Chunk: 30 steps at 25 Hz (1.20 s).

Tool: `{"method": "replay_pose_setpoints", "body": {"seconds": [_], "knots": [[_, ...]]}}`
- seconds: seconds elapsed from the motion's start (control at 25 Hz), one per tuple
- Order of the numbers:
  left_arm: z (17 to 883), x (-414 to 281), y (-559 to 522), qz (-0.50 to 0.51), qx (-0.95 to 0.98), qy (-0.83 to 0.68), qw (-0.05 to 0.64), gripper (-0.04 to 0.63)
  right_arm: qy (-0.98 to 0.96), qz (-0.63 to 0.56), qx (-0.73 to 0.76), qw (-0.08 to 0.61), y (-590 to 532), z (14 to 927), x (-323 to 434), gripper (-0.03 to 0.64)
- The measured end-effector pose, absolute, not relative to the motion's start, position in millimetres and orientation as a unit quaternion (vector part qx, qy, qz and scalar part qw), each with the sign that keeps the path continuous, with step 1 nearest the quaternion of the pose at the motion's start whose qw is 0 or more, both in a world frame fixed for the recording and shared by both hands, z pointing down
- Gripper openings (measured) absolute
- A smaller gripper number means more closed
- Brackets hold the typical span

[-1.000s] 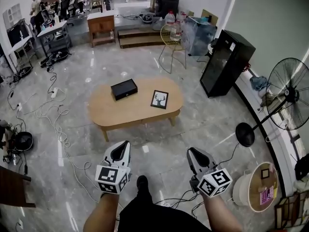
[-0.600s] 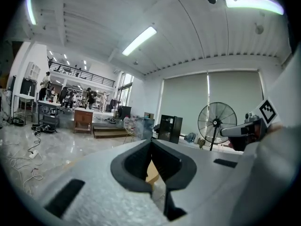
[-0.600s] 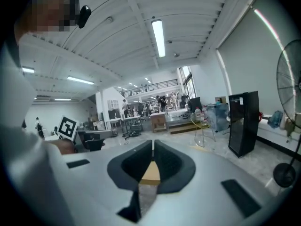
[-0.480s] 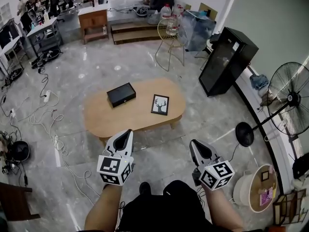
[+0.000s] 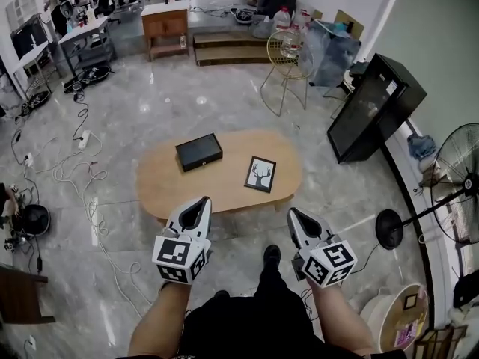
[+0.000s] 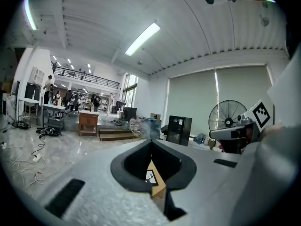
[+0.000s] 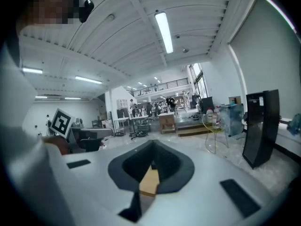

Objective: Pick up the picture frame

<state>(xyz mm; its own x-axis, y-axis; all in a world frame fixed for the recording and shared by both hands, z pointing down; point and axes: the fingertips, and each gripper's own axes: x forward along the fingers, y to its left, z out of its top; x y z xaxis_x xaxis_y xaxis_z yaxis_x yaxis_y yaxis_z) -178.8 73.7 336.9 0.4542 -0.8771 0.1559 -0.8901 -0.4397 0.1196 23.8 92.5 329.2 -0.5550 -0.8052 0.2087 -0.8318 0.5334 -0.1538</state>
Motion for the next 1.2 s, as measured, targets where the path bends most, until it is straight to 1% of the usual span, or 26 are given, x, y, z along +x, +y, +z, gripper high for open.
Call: {"method": "replay_pose_setpoints", "body": {"seconds": [0.16,0.32,0.52,0.68,0.84,1.0,1.2], "knots": [[356.1,-153.5,25.9,0.042,0.832,-0.541,0.113,0.008,-0.884,0.118,0.449,0.051,36.8,341.8,47.8,0.006],[366.7,-97.8,-33.2,0.052,0.826,-0.547,0.122,0.008,-0.912,0.106,0.393,0.044,-19.4,347.5,83.8,0.006],[375.7,-11.2,-97.6,0.088,0.829,-0.541,0.113,0.008,-0.923,0.123,0.359,0.068,-96.4,365.3,150.6,0.006],[379.9,29.8,-133.0,0.097,0.821,-0.552,0.110,0.008,-0.932,0.152,0.317,0.085,-139.2,383.3,185.3,0.006],[382.1,32.8,-149.8,0.097,0.808,-0.570,0.117,0.008,-0.936,0.188,0.281,0.093,-157.1,397.0,188.2,0.037],[387.3,15.7,-157.8,0.084,0.792,-0.591,0.130,0.008,-0.934,0.199,0.280,0.101,-175.1,405.6,177.9,0.006],[407.2,-7.8,-168.9,0.067,0.790,-0.592,0.141,0.008,-0.933,0.183,0.279,0.134,-197.8,416.8,150.6,0.005]]}}
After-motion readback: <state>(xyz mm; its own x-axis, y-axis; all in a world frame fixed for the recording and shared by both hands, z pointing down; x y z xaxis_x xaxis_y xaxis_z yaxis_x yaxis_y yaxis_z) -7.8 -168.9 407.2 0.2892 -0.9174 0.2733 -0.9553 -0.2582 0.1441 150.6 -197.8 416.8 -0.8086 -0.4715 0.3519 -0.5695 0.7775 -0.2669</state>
